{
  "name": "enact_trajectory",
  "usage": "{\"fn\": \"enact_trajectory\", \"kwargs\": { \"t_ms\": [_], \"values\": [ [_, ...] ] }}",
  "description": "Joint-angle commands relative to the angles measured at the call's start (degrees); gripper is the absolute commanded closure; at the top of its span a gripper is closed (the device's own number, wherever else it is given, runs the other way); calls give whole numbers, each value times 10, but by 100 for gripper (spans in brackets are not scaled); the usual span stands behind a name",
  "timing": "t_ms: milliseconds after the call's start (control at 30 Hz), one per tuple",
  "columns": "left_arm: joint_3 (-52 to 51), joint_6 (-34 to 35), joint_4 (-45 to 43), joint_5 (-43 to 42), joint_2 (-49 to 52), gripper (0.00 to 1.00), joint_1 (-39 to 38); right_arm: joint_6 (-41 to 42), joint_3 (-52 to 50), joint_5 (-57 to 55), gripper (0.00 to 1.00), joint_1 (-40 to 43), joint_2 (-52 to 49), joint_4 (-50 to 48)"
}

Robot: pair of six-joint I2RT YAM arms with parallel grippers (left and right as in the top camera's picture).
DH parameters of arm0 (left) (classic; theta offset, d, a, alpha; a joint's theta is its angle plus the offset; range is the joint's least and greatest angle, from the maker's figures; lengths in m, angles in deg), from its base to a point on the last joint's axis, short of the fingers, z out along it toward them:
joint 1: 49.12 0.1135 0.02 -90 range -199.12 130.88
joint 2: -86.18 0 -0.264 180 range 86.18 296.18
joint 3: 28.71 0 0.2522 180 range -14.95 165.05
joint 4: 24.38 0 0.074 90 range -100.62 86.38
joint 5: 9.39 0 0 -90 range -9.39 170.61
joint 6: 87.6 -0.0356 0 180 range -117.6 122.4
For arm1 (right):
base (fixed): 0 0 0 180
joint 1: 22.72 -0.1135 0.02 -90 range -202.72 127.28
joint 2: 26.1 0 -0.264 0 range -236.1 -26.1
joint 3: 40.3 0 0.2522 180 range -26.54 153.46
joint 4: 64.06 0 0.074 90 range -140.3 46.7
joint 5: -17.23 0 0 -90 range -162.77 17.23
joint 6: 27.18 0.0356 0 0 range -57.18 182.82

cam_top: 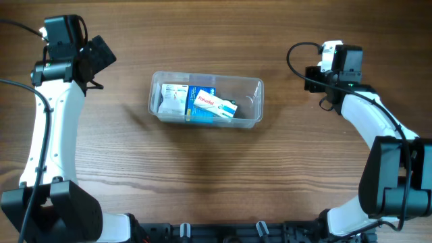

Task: Pack container
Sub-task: 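Move the right gripper to the white dropper bottle and grasp it, then lift the dropper bottle and carry it over the container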

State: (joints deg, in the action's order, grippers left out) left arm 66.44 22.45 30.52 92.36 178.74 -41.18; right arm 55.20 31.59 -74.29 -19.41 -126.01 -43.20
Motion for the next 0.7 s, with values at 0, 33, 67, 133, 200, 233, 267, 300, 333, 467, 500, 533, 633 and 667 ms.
{"fn": "enact_trajectory", "kwargs": {
  "t_ms": [0,33,67,133,200,233,267,300,333,467,500,533,633,667],
  "values": [
    [4,-3,-1,3,-6,0,2,1,7,-4,36,1,-5,-5],
    [4,-3,-1,3,-6,0,2,1,7,-4,38,1,-5,-5],
    [4,-3,-1,3,-6,0,2,1,7,-5,41,2,-5,-5],
    [4,-3,-1,3,-6,0,2,2,7,-14,48,2,-5,-4],
    [4,-3,-1,3,-6,0,2,1,7,-19,55,2,-5,-4],
    [4,-3,-1,3,-6,0,2,2,7,-19,58,2,-5,-4],
    [4,-3,-1,3,-6,0,2,1,7,-19,64,2,-5,-4],
    [4,-3,-1,3,-6,0,2,2,7,-19,68,2,-5,-4],
    [4,-3,-1,3,-6,0,2,1,7,-19,74,2,-5,-4],
    [4,-3,-1,3,-6,0,2,3,7,-18,91,-2,43,-2],
    [4,-3,-1,3,-6,0,2,3,7,-18,92,-6,64,-2],
    [4,-3,-1,3,-6,0,2,3,7,-18,93,-14,96,3],
    [4,-3,-1,3,-6,0,2,10,7,-19,95,-46,189,30],
    [4,-3,-1,3,-6,0,2,25,7,-19,96,-57,217,41]
  ]
}}
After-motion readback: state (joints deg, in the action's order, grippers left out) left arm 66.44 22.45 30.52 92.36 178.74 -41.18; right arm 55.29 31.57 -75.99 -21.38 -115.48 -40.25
